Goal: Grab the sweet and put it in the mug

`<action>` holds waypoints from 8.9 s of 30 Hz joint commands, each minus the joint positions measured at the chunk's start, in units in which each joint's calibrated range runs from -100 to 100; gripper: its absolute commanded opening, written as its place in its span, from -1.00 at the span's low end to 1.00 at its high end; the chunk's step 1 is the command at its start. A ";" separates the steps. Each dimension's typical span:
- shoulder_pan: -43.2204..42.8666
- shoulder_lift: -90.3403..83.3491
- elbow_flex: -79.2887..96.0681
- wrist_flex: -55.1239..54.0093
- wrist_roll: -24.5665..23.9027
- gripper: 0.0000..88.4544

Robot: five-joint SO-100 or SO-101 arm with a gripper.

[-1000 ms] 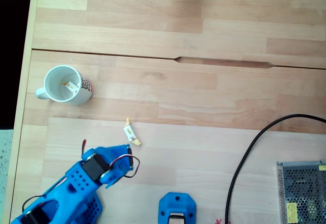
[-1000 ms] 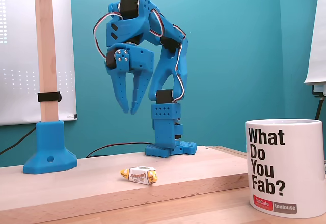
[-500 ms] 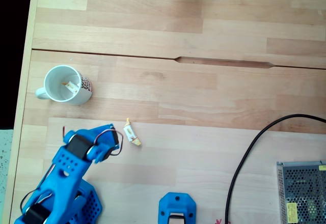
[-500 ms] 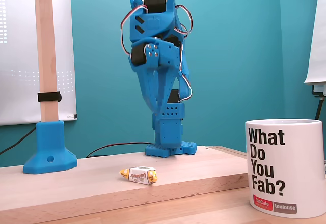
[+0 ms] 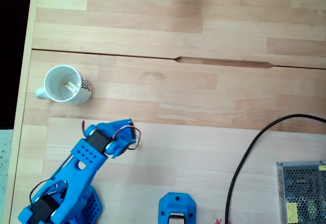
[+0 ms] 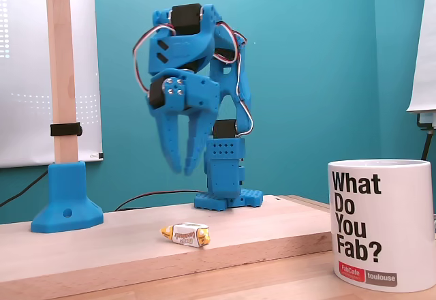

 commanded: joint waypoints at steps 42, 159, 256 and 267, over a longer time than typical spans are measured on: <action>3.20 3.60 -2.20 -8.96 6.20 -0.93; 5.81 12.55 7.07 -8.64 10.40 -0.32; -8.28 13.58 7.34 -9.69 4.44 -0.32; -8.35 13.67 6.18 -9.69 -1.95 -0.32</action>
